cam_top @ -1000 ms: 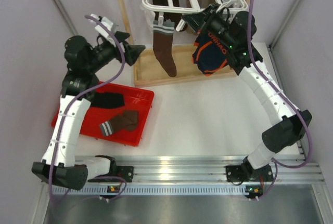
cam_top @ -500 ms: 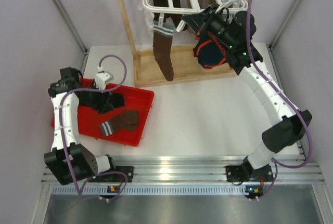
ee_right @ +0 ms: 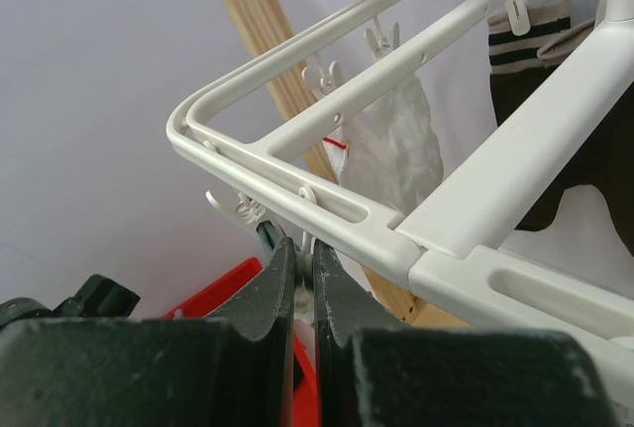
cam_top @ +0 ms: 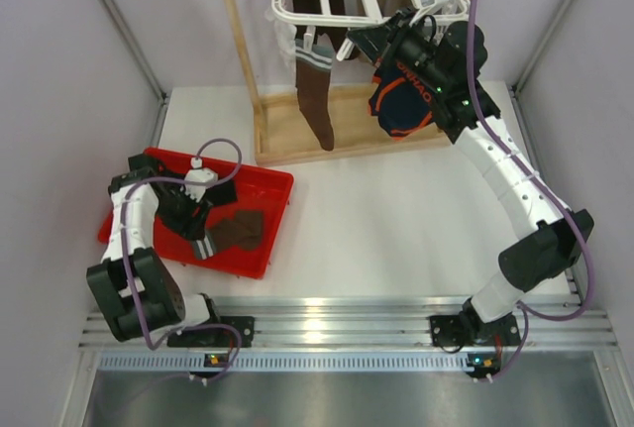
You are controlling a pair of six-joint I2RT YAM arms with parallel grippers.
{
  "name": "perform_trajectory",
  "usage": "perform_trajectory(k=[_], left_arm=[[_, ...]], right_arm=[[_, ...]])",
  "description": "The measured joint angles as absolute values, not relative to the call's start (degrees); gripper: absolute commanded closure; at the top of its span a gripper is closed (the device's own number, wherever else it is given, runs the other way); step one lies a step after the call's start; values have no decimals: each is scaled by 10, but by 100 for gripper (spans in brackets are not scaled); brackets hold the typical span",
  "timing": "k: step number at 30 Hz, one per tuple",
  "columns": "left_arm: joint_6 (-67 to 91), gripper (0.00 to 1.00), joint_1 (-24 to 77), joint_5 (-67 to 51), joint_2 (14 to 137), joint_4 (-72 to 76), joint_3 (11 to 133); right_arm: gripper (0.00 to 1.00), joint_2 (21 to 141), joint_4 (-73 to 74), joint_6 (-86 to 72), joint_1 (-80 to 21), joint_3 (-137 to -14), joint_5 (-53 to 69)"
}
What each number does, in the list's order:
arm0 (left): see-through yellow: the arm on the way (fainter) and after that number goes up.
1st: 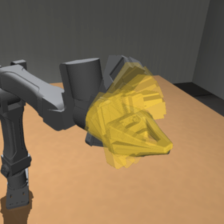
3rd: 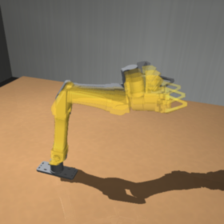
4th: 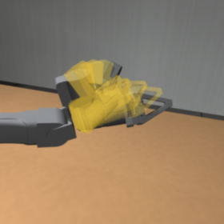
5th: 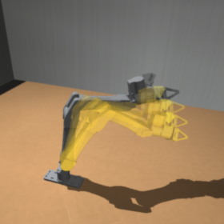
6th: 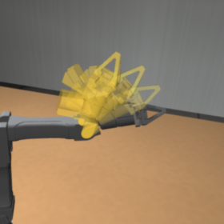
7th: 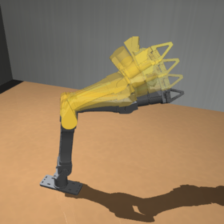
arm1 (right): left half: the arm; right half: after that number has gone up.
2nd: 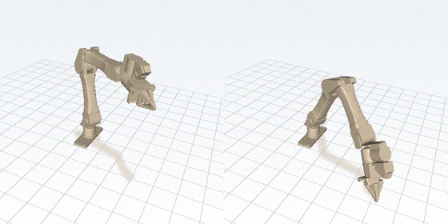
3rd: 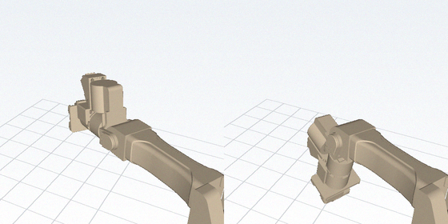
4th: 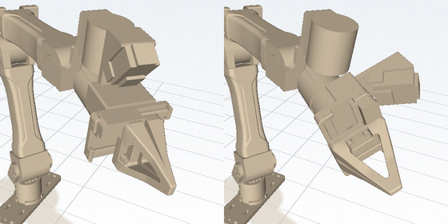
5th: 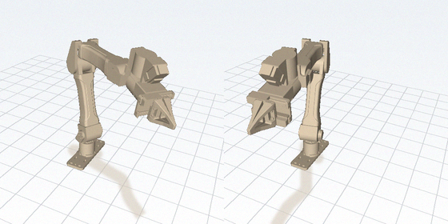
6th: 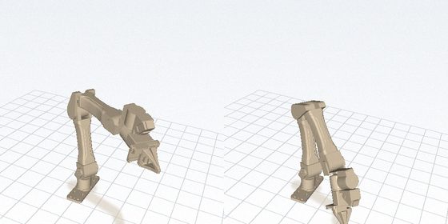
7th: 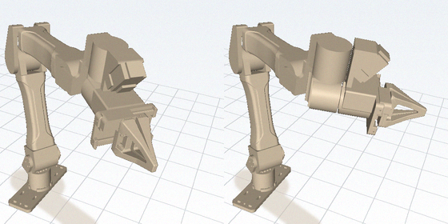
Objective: Clip the socks to the hanger
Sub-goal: Pick up the sock from the bin.
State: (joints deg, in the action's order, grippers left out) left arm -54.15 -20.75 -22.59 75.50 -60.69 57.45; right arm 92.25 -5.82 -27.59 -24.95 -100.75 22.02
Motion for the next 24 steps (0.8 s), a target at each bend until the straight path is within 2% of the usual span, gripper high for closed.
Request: perform_trajectory(k=[8,15,24], left_arm=[[-440,31,-209,-148,859,-573,589],[-354,36,-201,-108,863,-524,572],[-237,39,-193,-77,950,-475,571]], right_arm=[[100,922,-51,-272,-249,-1007,213],[100,922,-39,-271,-249,-1008,206],[100,924,-23,-265,-249,-1014,198]])
